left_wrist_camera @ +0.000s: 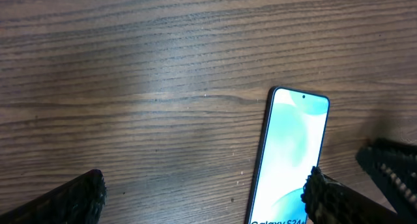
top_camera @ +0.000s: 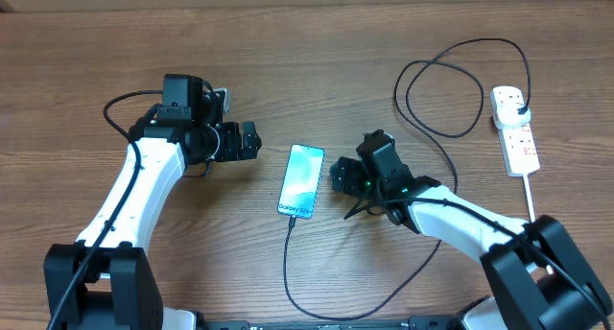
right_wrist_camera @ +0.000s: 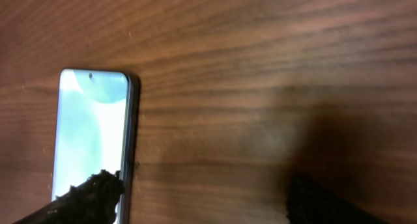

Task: Plug charger to phone and switch on socket
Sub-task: 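Move the right gripper up to the white power strip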

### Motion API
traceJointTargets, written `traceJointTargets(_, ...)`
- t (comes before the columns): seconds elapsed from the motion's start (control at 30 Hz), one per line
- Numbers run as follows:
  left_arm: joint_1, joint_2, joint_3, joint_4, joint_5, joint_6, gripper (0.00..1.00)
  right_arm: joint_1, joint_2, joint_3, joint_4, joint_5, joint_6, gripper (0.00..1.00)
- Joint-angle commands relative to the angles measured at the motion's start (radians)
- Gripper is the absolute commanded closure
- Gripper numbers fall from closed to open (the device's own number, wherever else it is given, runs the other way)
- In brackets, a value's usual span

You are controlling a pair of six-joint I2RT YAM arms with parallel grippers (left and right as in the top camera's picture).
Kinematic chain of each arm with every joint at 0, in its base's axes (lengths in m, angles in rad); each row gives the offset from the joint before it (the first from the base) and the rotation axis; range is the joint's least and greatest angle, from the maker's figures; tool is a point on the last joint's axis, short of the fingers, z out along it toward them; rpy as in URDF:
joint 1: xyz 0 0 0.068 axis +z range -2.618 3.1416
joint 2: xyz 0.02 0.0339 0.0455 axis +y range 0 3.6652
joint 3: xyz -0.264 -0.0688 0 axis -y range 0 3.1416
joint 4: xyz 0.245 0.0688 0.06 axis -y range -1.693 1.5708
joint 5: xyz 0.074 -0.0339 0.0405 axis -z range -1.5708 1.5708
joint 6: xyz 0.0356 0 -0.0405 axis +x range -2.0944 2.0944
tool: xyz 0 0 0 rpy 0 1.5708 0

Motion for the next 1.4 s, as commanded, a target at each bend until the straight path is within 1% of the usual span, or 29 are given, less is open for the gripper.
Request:
traceJointTargets(0.0,0.002,-0.024,0.02,0.001,-0.003,-0.002,0.0,-0.018,-0.06,0.1,-0.103,0.007,-0.005,0.12)
traceJointTargets(0.2,0.002,-0.024,0.02,0.001,-0.003,-0.002,0.0,-0.064,-0.076,0.38,-0.508,0.004,-0.106,0.11)
traceJointTargets(0.33,0.003,-0.024,0.02,0.001,-0.003,-0.002,0.0,-0.12,-0.076,0.528,-0.697,0.052,-0.111,0.06)
traceJointTargets(0.43,0.003,-0.024,0.02,0.001,-0.003,-0.002,0.01,-0.183,-0.076,0.595,-0.784,0.094,-0.11,0.03)
traceJointTargets(0.53,0.002,-0.024,0.02,0.001,-0.003,-0.002,0.0,-0.266,-0.076,0.615,-0.819,0.097,-0.129,0.03)
traceJointTargets(0.63,0.002,-0.024,0.02,0.001,-0.003,-0.002,0.0,-0.349,-0.074,0.615,-0.851,0.1,-0.129,0.0)
traceJointTargets(0.77,0.002,-0.024,0.02,0.001,-0.003,-0.002,0.0,-0.473,-0.074,0.614,-0.867,0.108,-0.129,0.0)
traceJointTargets(0.9,0.002,-0.024,0.02,0.001,-0.003,-0.002,0.0,-0.544,-0.074,0.614,-0.859,0.093,-0.128,0.0)
traceJointTargets(1.0,0.002,-0.024,0.02,0.001,-0.003,-0.002,0.0,-0.567,-0.074,0.613,-0.859,0.06,-0.128,0.0)
traceJointTargets(1.17,0.002,-0.024,0.02,0.001,-0.003,-0.002,0.0,-0.603,-0.074,0.616,-0.854,0.083,-0.151,0.0)
traceJointTargets(1.37,0.002,-0.024,0.02,0.001,-0.003,-0.002,0.0,-0.753,-0.074,0.668,-0.899,-0.002,-0.15,0.0)
